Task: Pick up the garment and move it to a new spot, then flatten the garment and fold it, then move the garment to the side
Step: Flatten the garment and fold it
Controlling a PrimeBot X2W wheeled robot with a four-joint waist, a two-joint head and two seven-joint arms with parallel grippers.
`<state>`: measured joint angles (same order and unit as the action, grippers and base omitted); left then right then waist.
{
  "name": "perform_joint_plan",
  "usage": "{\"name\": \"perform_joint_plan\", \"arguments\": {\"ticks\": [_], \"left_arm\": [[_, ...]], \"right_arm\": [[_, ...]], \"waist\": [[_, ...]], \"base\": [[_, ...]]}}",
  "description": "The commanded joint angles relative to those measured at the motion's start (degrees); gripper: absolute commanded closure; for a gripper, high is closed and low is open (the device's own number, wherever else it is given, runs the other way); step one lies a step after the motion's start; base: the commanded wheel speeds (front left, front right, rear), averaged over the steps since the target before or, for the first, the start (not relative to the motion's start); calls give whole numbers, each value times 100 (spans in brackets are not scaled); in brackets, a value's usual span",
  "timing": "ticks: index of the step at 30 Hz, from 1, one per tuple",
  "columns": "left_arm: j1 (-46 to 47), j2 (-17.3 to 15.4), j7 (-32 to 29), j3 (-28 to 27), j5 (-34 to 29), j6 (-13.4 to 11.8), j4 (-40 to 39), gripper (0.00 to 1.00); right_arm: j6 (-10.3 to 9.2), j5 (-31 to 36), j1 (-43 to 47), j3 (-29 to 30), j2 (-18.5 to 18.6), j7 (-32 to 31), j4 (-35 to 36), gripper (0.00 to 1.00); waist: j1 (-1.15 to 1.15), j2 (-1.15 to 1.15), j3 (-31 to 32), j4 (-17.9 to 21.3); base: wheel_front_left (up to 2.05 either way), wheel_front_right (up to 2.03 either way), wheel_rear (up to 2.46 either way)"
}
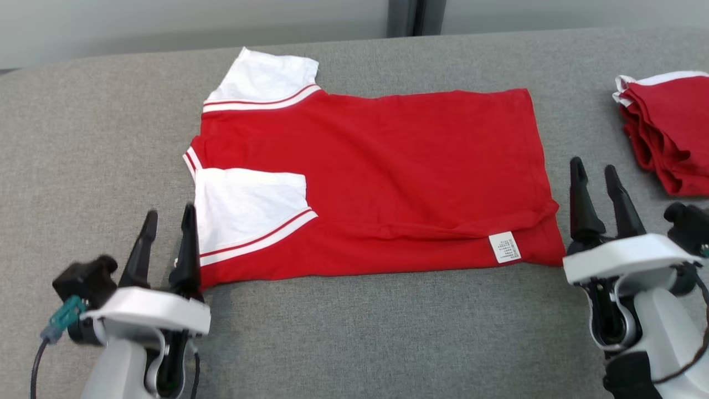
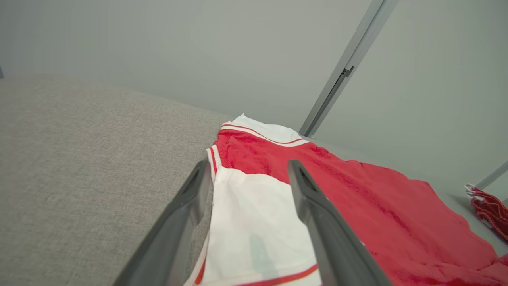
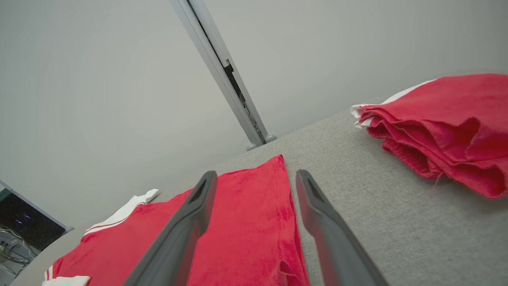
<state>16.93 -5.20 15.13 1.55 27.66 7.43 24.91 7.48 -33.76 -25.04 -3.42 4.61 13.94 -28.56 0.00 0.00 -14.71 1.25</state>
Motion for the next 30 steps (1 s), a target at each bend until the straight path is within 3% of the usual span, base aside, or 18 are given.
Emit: {"name": "perform_joint_plan", "arguments": {"ticks": [1,6,14,21,26,27,28,29,30], "left_arm": [[-204,-141,-42,50,108,4,114,0],[-532,-323,-549,120,219,-15,279,0],[-719,-367,-1204,244,343,-56,130,0],[-778,-413,-1719,264,343,-395,96,0],[-797,-390,-1884,374,337,-406,40,0],[-800,-376,-1907,389,336,-427,29,22],[-803,-378,-1912,404,318,-454,23,57],[-799,-380,-1910,420,304,-459,7,85],[-791,-378,-1894,434,303,-458,-15,100]], "right_arm": [[3,356,283,166,41,71,232,0],[3,837,891,500,-70,-11,811,0],[3,883,1337,610,-153,-331,1397,0],[3,718,1476,570,-158,-431,1604,0],[3,766,1547,504,-159,-625,1538,0],[3,819,1569,479,-158,-703,1505,0],[3,870,1581,463,-156,-764,1468,0],[3,939,1596,454,-156,-827,1426,0],[3,1001,1596,452,-156,-867,1391,0]], "waist": [[0,0,126,-14],[0,0,277,-50],[0,0,311,1],[0,0,251,91],[0,0,226,125],[0,0,224,129],[0,0,223,133],[0,0,221,135],[0,0,218,135]], "base": [[0,0,0],[0,0,0],[0,0,0],[0,0,0],[0,0,0],[0,0,0],[0,0,0],[0,0,0],[0,0,0]]}}
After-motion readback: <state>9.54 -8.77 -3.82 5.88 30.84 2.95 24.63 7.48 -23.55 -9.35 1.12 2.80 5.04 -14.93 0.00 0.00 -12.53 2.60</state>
